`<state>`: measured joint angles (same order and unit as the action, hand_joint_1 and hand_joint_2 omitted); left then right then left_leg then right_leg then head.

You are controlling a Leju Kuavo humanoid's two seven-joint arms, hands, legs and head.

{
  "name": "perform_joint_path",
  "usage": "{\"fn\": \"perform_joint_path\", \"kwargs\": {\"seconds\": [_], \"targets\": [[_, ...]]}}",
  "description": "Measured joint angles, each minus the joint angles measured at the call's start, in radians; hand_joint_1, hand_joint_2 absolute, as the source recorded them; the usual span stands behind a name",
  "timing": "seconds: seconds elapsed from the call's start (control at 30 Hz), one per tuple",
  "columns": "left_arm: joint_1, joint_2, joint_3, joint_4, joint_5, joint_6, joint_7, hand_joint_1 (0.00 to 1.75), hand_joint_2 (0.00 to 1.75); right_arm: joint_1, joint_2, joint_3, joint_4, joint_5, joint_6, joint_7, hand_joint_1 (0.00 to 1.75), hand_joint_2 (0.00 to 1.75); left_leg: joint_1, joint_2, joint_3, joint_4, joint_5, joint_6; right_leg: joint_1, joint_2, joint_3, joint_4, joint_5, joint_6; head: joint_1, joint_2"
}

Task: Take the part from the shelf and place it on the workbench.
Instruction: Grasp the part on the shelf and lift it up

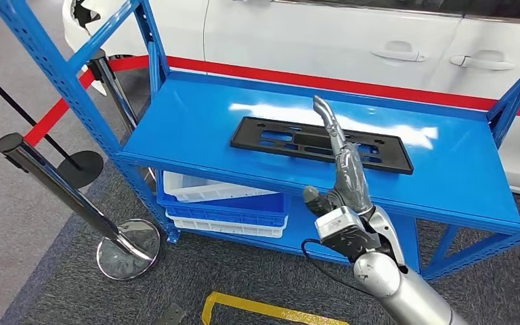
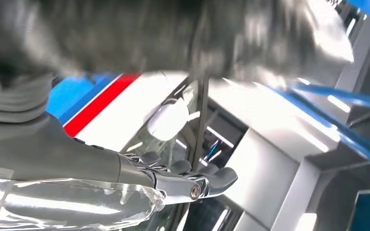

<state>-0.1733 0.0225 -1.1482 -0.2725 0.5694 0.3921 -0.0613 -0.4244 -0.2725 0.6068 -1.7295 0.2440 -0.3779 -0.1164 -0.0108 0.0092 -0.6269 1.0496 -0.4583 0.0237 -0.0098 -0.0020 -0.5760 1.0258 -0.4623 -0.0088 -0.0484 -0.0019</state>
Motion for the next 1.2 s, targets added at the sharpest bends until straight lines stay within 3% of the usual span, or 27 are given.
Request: {"fn": "perform_joint_path", "kwargs": {"seconds": [0.03,0.1,0.17,0.2,0.23,0.3,0.33,0.43,0.5,0.53,0.6,0.67,0.7,0.73,0.8,0.83,0.87,1.0,1.07,1.13,1.17,1.2], "targets": [[-0.004,0.002,-0.002,0.001,-0.007,-0.004,0.002,0.0,0.0,-0.019,0.007,0.009,0.014,0.0,0.017,-0.004,0.0,1.75,0.002,-0.003,-0.016,0.034,-0.022,-0.007,-0.003,0.0,0.0,-0.004,0.004,-0.004,-0.002,0.0],[-0.013,0.004,-0.006,0.001,-0.023,-0.011,0.006,0.0,0.0,-0.067,0.024,0.029,0.049,-0.004,0.05,-0.014,0.0,1.75,0.008,-0.005,-0.073,0.154,-0.084,-0.02,-0.005,0.0,-0.005,-0.004,0.008,-0.009,-0.005,0.0],[-0.019,0.004,-0.008,0.001,-0.035,-0.014,0.008,0.0,0.0,-0.108,0.041,0.046,0.09,-0.013,0.078,-0.025,0.0,1.75,0.014,-0.005,-0.118,0.246,-0.11,-0.029,-0.005,0.001,-0.008,-0.003,0.009,-0.01,-0.005,0.0],[-0.02,0.004,-0.009,0.001,-0.039,-0.015,0.008,0.0,0.0,-0.125,0.048,0.053,0.111,-0.017,0.088,-0.03,0.0,1.75,0.017,-0.005,-0.114,0.239,-0.094,-0.032,-0.005,0.001,-0.008,-0.002,0.009,-0.01,-0.005,0.0],[-0.022,0.004,-0.011,0.001,-0.042,-0.015,0.009,0.0,0.0,-0.141,0.056,0.06,0.132,-0.019,0.095,-0.035,0.0,1.75,0.019,-0.005,-0.091,0.192,-0.063,-0.032,-0.006,0.002,-0.008,0.0,0.009,-0.009,-0.005,0.0],[-0.026,0.005,-0.014,0.001,-0.048,-0.015,0.009,0.0,0.0,-0.176,0.073,0.072,0.173,-0.013,0.097,-0.044,0.0,1.75,0.02,-0.007,-0.023,0.054,-0.004,-0.029,-0.006,0.003,-0.01,0.004,0.006,-0.003,-0.005,0.0],[-0.03,0.005,-0.016,0.001,-0.051,-0.016,0.01,0.0,0.0,-0.196,0.083,0.078,0.195,-0.005,0.092,-0.047,0.0,1.75,0.018,-0.008,0.001,0.004,0.011,-0.025,-0.005,0.005,-0.012,0.005,0.005,0.002,-0.004,0.0],[-0.039,0.004,-0.021,0.001,-0.055,-0.016,0.012,0.0,0.0,-0.242,0.11,0.096,0.263,0.02,0.075,-0.05,0.0,1.75,0.016,-0.009,0.013,-0.029,0.017,-0.009,-0.001,0.006,-0.014,-0.001,0.009,0.019,-0.003,0.0],[-0.041,0.002,-0.023,0.001,-0.056,-0.016,0.012,0.0,0.0,-0.258,0.121,0.101,0.292,0.027,0.069,-0.05,0.0,1.75,0.021,-0.008,0.017,-0.041,0.024,0.004,0.0,0.005,-0.021,0.014,-0.006,0.026,-0.002,0.0],[-0.042,0.001,-0.024,0.001,-0.057,-0.016,0.013,0.0,0.0,-0.266,0.125,0.103,0.306,0.034,0.063,-0.048,0.0,1.75,0.023,-0.008,0.019,-0.047,0.027,0.011,0.0,0.004,-0.037,0.049,-0.029,0.029,-0.001,0.0],[-0.044,0.001,-0.024,0.001,-0.063,-0.017,0.016,0.0,0.0,-0.277,0.132,0.107,0.336,0.06,0.044,-0.04,0.0,1.75,0.022,-0.007,0.019,-0.048,0.028,0.018,-0.001,0.004,-0.096,0.174,-0.089,0.03,0.001,0.0],[-0.045,0.0,-0.025,0.002,-0.072,-0.02,0.02,0.0,0.0,-0.283,0.137,0.117,0.368,0.092,0.024,-0.03,0.0,1.75,0.021,-0.007,0.019,-0.048,0.027,0.02,-0.001,0.004,-0.146,0.272,-0.113,0.031,0.002,0.0],[-0.046,-0.001,-0.026,0.002,-0.074,-0.021,0.023,0.0,0.0,-0.288,0.141,0.124,0.386,0.106,0.019,-0.025,0.0,1.75,0.021,-0.007,0.019,-0.046,0.026,0.02,-0.001,0.004,-0.148,0.269,-0.096,0.031,0.002,0.0],[-0.046,-0.003,-0.028,0.002,-0.077,-0.022,0.025,0.0,0.0,-0.297,0.146,0.131,0.404,0.118,0.016,-0.022,0.0,1.75,0.021,-0.008,0.02,-0.044,0.024,0.018,-0.002,0.003,-0.131,0.226,-0.063,0.03,0.002,0.0],[-0.049,-0.006,-0.03,0.002,-0.08,-0.023,0.028,0.0,0.0,-0.324,0.159,0.144,0.441,0.137,0.014,-0.017,0.0,1.75,0.019,-0.008,0.018,-0.036,0.018,0.012,-0.001,0.0,-0.073,0.093,0.004,0.025,0.002,0.0],[-0.05,-0.008,-0.031,0.002,-0.083,-0.024,0.03,0.0,0.0,-0.34,0.168,0.151,0.462,0.143,0.014,-0.016,0.0,1.75,0.017,-0.007,0.015,-0.031,0.016,0.007,0.0,-0.001,-0.05,0.045,0.019,0.023,0.001,0.0],[-0.052,-0.009,-0.031,0.002,-0.084,-0.023,0.031,0.0,0.0,-0.355,0.177,0.158,0.485,0.147,0.015,-0.016,0.0,1.75,0.015,-0.007,0.011,-0.028,0.014,0.002,0.001,-0.001,-0.039,0.018,0.022,0.02,0.001,0.0],[-0.056,-0.017,-0.032,0.002,-0.086,-0.019,0.032,0.0,0.0,-0.402,0.212,0.186,0.577,0.155,0.019,-0.02,0.0,1.75,0.016,-0.006,0.003,-0.015,0.005,-0.018,-0.001,0.003,-0.034,0.002,0.024,0.004,-0.001,0.0],[-0.057,-0.022,-0.032,0.002,-0.086,-0.016,0.034,0.0,0.0,-0.425,0.231,0.199,0.62,0.165,0.018,-0.024,0.0,1.75,0.019,-0.007,-0.036,0.066,-0.041,-0.029,-0.004,0.003,-0.032,-0.002,0.027,-0.005,-0.005,0.0],[-0.057,-0.029,-0.032,0.002,-0.086,-0.013,0.037,0.0,0.0,-0.444,0.249,0.214,0.672,0.18,0.017,-0.026,0.0,1.75,0.021,-0.007,-0.098,0.19,-0.09,-0.037,-0.003,0.003,-0.032,-0.002,0.027,-0.009,-0.008,0.0],[-0.056,-0.033,-0.032,0.002,-0.085,-0.011,0.039,0.0,0.0,-0.45,0.256,0.221,0.697,0.187,0.016,-0.026,0.0,1.75,0.021,-0.007,-0.119,0.226,-0.094,-0.038,-0.002,0.004,-0.032,-0.002,0.027,-0.009,-0.007,0.0],[-0.056,-0.038,-0.032,0.002,-0.084,-0.009,0.04,0.0,0.0,-0.455,0.263,0.227,0.722,0.194,0.015,-0.026,0.0,1.75,0.021,-0.007,-0.123,0.227,-0.08,-0.038,-0.001,0.005,-0.032,-0.001,0.026,-0.009,-0.007,0.0]]}}
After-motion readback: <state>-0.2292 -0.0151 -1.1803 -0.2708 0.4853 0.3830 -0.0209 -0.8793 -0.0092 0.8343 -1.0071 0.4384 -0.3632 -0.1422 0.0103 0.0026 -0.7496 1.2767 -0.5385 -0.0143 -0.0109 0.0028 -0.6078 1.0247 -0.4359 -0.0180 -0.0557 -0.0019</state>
